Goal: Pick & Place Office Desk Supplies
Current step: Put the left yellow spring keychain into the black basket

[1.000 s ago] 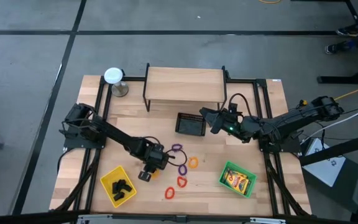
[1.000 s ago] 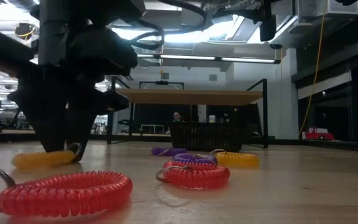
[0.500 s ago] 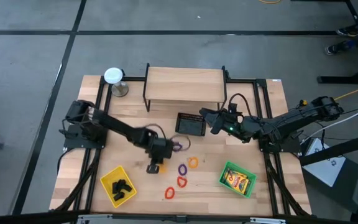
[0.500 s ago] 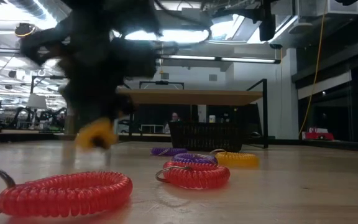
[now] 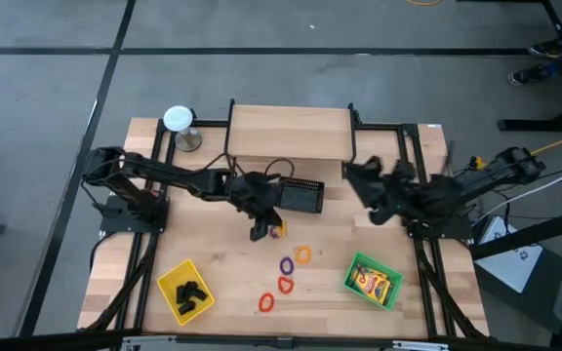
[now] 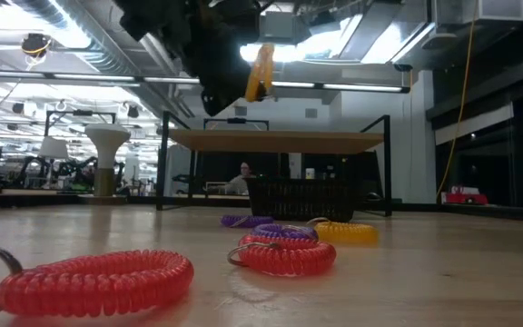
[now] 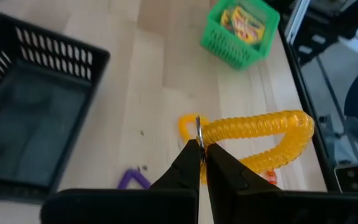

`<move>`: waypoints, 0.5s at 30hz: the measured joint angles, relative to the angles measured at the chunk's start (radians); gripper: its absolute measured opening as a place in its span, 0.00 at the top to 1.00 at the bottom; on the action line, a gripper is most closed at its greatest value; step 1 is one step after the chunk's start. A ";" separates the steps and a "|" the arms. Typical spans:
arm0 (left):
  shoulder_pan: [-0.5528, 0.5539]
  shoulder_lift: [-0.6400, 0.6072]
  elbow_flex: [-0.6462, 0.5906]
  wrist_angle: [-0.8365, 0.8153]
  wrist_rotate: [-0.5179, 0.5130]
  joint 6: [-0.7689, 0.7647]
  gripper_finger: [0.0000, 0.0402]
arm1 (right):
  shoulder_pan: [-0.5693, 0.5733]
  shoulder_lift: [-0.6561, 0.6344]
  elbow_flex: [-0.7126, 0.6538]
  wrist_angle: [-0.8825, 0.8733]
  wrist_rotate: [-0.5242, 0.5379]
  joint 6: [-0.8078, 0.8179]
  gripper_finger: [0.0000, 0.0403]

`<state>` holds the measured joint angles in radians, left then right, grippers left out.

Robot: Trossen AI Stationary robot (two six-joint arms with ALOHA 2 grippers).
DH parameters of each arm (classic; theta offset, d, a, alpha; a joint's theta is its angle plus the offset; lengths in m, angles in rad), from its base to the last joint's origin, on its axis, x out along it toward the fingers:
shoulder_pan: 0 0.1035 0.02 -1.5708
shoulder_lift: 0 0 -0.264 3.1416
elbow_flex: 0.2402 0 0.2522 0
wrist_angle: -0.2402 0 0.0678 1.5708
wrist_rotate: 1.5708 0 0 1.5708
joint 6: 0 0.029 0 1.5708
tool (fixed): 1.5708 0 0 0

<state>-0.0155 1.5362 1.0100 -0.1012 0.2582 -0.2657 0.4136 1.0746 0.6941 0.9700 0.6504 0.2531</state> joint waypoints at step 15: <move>0.130 0.048 0.092 0.030 0.005 0.069 0.99 | 0.292 -0.298 0.000 -0.179 0.278 -0.411 0.47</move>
<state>0.1146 1.5838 1.1023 -0.0715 0.2630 -0.1967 0.7056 0.7763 0.6941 0.7910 0.9279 -0.1576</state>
